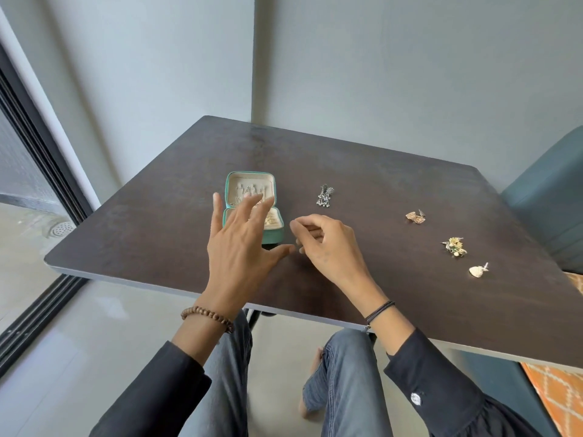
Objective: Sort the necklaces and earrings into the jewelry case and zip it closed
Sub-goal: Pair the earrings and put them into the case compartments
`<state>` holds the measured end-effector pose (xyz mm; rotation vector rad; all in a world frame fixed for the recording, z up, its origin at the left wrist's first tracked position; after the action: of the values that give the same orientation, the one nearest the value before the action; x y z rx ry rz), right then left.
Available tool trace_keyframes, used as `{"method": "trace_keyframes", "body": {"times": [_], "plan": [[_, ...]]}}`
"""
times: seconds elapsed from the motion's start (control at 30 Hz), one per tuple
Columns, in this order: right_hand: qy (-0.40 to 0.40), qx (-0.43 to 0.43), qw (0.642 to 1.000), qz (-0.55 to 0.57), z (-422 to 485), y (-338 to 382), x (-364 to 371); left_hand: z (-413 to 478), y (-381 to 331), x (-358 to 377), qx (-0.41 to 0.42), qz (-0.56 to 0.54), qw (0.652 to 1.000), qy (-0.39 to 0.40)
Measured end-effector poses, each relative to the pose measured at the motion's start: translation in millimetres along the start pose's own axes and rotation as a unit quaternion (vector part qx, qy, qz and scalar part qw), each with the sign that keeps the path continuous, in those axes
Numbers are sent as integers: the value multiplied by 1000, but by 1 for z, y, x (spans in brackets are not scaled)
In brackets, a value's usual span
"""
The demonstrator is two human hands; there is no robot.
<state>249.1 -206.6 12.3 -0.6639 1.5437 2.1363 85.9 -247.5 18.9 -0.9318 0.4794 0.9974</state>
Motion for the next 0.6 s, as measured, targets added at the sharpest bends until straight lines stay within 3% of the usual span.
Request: {"method": "trace_keyframes", "body": {"times": [0.4, 0.6], "plan": [[-40, 55, 998, -4, -3, -51, -70, 24, -83, 47, 104, -35, 993, 48], [-80, 95, 991, -42, 6, -94, -114, 41, -118, 97, 106, -93, 984, 108]]}}
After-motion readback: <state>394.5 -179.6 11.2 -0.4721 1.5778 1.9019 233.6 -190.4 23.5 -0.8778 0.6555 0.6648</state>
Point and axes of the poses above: each hand's wrist, its own z-axis towards the middle knuckle, its own x-axis out of the palm, y = z × x, the point moved 5 cm from there along z, towards the middle knuckle
